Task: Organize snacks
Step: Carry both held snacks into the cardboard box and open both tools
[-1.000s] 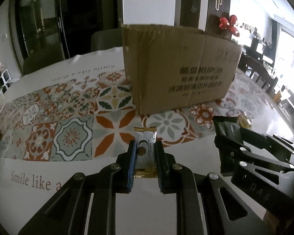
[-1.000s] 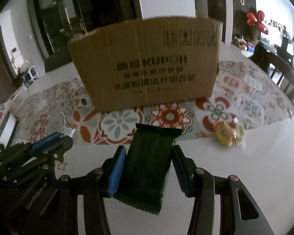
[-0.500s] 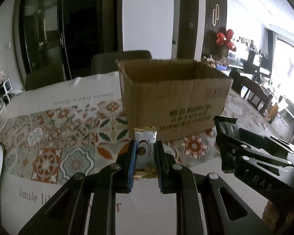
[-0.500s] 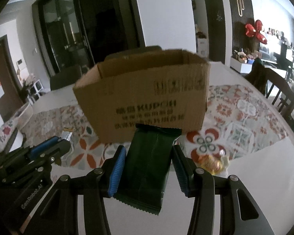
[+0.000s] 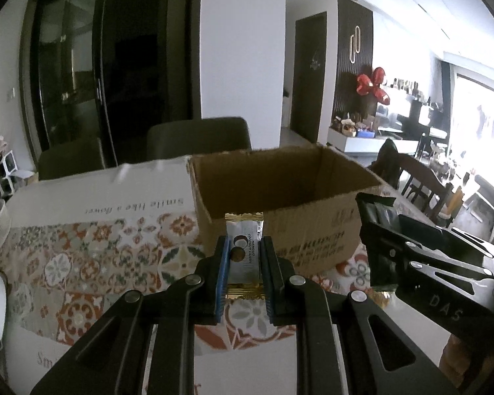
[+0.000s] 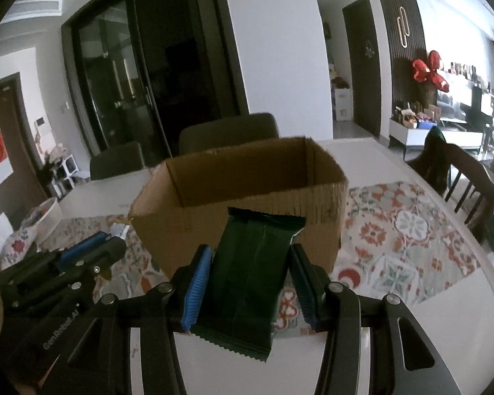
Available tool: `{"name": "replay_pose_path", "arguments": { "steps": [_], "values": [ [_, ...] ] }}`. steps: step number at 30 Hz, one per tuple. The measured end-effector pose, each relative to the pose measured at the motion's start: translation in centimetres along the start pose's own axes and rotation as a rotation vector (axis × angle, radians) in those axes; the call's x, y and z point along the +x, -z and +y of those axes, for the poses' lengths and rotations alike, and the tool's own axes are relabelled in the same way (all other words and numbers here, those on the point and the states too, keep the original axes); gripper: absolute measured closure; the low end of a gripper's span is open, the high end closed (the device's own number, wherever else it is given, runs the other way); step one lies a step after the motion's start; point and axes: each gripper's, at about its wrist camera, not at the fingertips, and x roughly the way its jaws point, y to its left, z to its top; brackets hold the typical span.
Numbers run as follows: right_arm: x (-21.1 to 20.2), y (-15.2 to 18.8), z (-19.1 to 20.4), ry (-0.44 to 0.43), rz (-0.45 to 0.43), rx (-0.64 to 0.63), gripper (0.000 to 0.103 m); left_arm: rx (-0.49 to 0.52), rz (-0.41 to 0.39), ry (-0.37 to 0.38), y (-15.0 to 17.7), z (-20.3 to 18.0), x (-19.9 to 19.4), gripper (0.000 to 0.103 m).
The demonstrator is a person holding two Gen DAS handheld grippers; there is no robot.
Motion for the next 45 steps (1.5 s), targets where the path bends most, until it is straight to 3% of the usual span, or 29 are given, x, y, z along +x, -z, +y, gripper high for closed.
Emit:
{"name": "replay_pose_path", "arguments": {
  "steps": [18,27,37,39,41,43,45],
  "values": [
    [1.1,-7.3,-0.1,-0.008,-0.132,-0.065,0.053,0.017,-0.049,0.018,-5.5,0.0,2.7,0.084],
    [3.6,-9.5,-0.6,-0.018,-0.114,-0.083,0.053,0.008,-0.041,0.025,-7.2,0.0,5.0,0.084],
    [6.8,-10.1,-1.9,-0.010,-0.062,-0.095,0.053,-0.022,0.038,0.043,-8.6,0.2,8.7,0.083],
    [7.4,-10.1,-2.3,-0.009,-0.047,-0.090,0.053,-0.024,0.054,0.046,-8.8,0.2,9.4,0.081],
    [7.7,-10.1,-2.3,-0.010,-0.036,-0.086,0.053,-0.027,0.064,0.040,-8.7,0.1,9.6,0.067],
    [8.1,-10.0,-2.5,-0.009,-0.023,-0.080,0.052,-0.030,0.065,0.031,-8.7,0.1,9.6,0.060],
    [8.3,-9.9,-2.6,-0.010,-0.009,-0.074,0.048,-0.028,0.064,0.021,-8.6,0.0,9.4,0.059]
  ]
}}
